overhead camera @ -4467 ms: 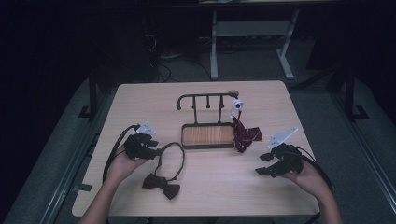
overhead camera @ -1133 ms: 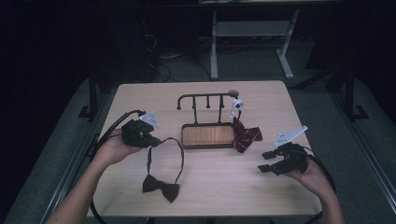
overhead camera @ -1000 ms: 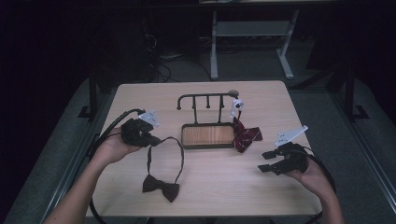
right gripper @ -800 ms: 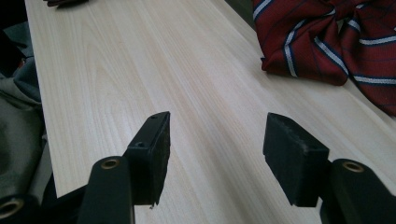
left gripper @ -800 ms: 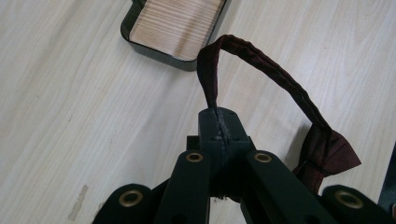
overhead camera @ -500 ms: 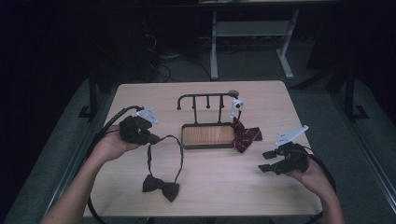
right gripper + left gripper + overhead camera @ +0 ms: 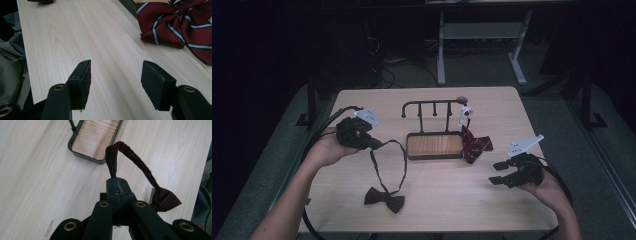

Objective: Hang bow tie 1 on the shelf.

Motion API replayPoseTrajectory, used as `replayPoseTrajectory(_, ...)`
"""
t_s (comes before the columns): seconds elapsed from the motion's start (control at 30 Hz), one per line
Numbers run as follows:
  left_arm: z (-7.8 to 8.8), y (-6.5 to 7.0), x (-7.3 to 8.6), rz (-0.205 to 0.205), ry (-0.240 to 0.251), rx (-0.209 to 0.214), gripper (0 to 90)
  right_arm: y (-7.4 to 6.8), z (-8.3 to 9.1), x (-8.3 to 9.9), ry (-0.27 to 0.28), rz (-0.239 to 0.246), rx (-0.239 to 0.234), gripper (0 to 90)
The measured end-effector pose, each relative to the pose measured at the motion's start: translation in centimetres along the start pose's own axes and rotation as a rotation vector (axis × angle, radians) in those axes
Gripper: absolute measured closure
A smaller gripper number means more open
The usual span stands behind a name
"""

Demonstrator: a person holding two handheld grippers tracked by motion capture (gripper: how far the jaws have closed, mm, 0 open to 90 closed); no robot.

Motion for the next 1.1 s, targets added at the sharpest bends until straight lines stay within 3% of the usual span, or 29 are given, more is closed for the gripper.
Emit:
replayPoseTrajectory(0.17, 0.5, -0.1, -0.5, -0.003, 0.005, -0.005, 90.0, -0.2, 0.0, -0.1, -0.004, 0.007, 0.0, 41.2)
replayPoseTrajectory(0.53, 1.1, -0.5, -1.0, 0.002, 0.012, 0.044, 90.0, -0.3, 0.0, -0.2, -0.004, 0.015, 0.007, 41.5)
replayPoseTrajectory(1.1, 2.5, -1.2, -2.9, -0.009, 0.019, 0.032, 90.0, -0.3, 0.1, -0.2, -0.003, 0.013, 0.002, 41.1)
Point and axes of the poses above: each handheld gripper's, and its own axes: z roughly backward along the jaws, x roughly out of its underside, y roughly to its right, the point moved 3 cm from there along -z, roughly forward along the jaws, and after that the axes turned 4 degrees about -z, right-handed, at the moved point
